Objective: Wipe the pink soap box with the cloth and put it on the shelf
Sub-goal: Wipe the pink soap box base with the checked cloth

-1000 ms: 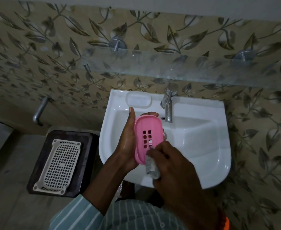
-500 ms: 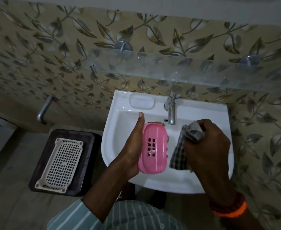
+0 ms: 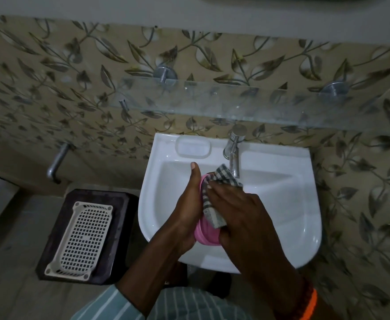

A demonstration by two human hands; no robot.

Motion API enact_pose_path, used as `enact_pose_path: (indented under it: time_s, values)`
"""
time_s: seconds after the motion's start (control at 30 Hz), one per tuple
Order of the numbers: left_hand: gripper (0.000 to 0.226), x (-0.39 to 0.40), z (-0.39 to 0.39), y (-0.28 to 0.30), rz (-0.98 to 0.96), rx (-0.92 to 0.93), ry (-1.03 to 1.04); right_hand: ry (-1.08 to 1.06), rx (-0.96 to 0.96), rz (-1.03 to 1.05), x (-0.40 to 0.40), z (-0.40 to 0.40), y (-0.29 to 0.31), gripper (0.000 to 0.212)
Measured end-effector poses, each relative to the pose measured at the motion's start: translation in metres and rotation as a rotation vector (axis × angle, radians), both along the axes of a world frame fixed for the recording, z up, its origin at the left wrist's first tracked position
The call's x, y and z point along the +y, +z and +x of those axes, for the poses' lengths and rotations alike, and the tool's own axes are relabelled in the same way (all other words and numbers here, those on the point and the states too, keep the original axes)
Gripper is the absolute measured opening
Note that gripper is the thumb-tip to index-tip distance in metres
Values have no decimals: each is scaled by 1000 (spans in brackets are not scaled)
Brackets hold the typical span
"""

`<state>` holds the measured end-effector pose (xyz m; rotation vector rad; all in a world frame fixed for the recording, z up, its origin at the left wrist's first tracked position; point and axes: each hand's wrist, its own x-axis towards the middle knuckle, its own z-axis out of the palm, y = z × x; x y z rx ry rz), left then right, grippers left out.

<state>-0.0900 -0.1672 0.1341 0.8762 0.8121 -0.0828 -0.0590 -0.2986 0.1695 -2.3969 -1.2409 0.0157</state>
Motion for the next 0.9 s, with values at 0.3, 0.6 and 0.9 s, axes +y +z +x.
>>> enact_pose_path:
  time_s: [0.3, 0.6, 0.9]
  values:
    - [83, 9, 2, 13, 178, -19, 60, -24, 277, -154, -5, -24, 17, 34]
    - [83, 10, -1, 3, -102, -123, 130, -85, 732, 331, -2, -20, 35, 48]
    - [91, -7, -6, -4, 19, -40, 113, -98, 137, 2, 8, -15, 9, 62]
